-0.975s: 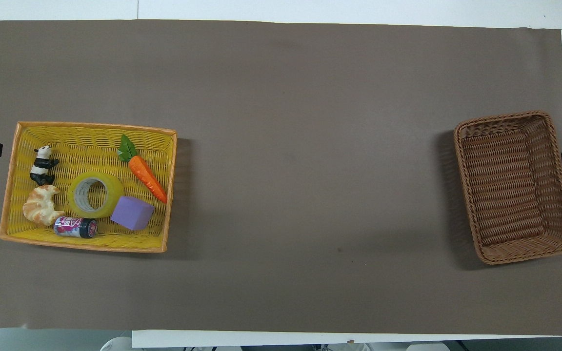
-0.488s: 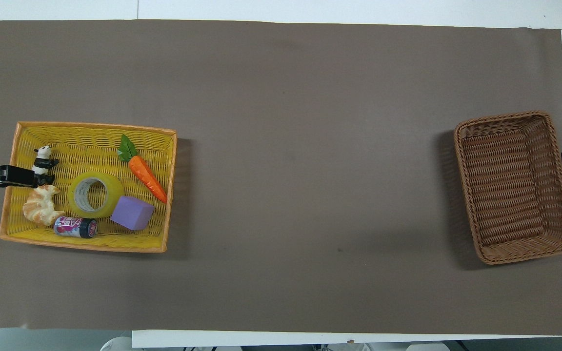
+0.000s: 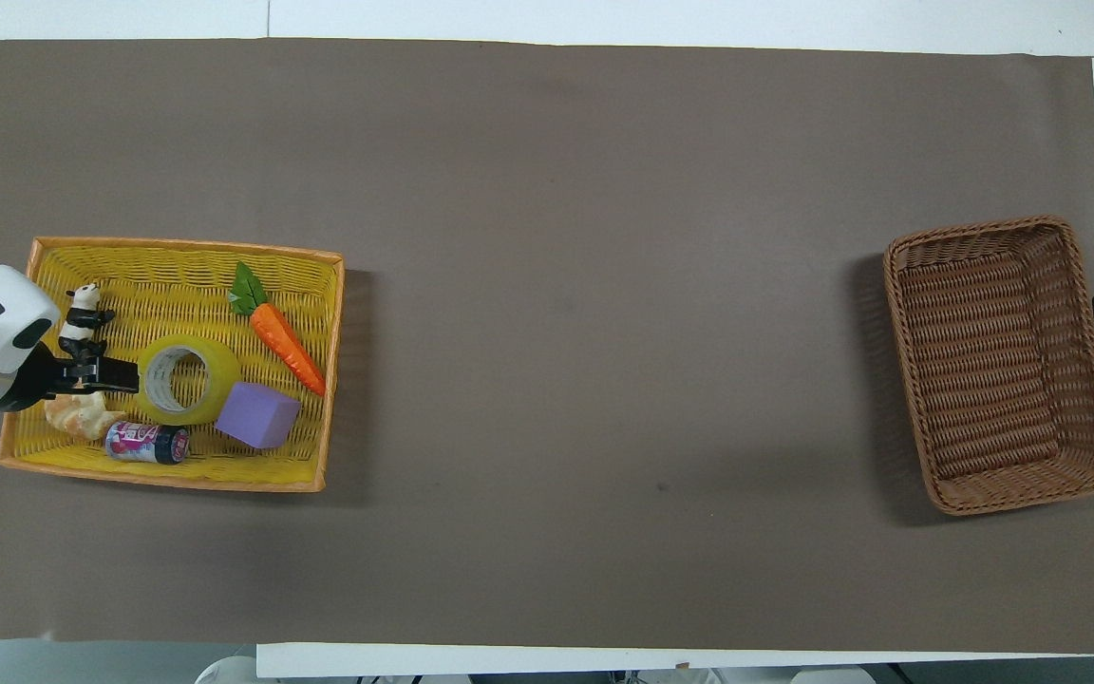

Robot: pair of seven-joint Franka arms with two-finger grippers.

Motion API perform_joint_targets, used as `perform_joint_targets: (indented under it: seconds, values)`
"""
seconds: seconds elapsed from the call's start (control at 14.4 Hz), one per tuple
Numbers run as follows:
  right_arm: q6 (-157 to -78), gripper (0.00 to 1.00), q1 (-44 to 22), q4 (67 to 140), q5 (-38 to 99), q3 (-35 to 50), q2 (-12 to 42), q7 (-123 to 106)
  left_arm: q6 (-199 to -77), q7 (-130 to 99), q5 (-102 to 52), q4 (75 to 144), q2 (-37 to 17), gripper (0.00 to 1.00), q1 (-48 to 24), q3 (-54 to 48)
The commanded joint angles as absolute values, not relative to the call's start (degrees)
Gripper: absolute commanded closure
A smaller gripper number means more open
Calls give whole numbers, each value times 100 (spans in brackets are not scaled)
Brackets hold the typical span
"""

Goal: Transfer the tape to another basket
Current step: 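Reach the left gripper down into the yellow basket onto the tape roll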

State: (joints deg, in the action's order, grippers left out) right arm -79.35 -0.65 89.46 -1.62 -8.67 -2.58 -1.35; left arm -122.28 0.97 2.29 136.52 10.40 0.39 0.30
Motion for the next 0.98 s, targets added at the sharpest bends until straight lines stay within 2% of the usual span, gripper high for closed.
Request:
perform_joint_targets:
  seconds: [0.0,0.35,0.42,0.49,0.56,0.63,0.84,0.91]
  values:
    - [-7972,0,-88,9105,-176,-879,-396,-229,-12813,-26,272,13825,731,2,9,35]
    - [-7972,0,-88,9105,-176,-879,-396,-229,-13350,-18,272,13834,317,6,0,35]
    - [-7972,0,-88,9105,-184,-879,-396,-229,-13333,-26,272,13843,308,20,0,35]
    - [-7972,0,-88,9105,-176,-879,-396,-229,-13316,-26,272,13930,316,40,-9,35]
    - [-7972,0,-88,9105,-176,-879,-396,-229,-13350,-26,264,14096,343,51,-9,35]
    - [-7972,0,-88,9105,-184,-879,-396,-229,-13394,-26,264,14185,343,55,-9,35]
    - [-7972,0,-88,9105,-176,-879,-396,-229,-13614,-35,264,14194,229,57,-17,26]
    - [-7972,0,-88,9105,-176,-879,-396,-229,-13623,-35,264,14194,229,71,-26,26]
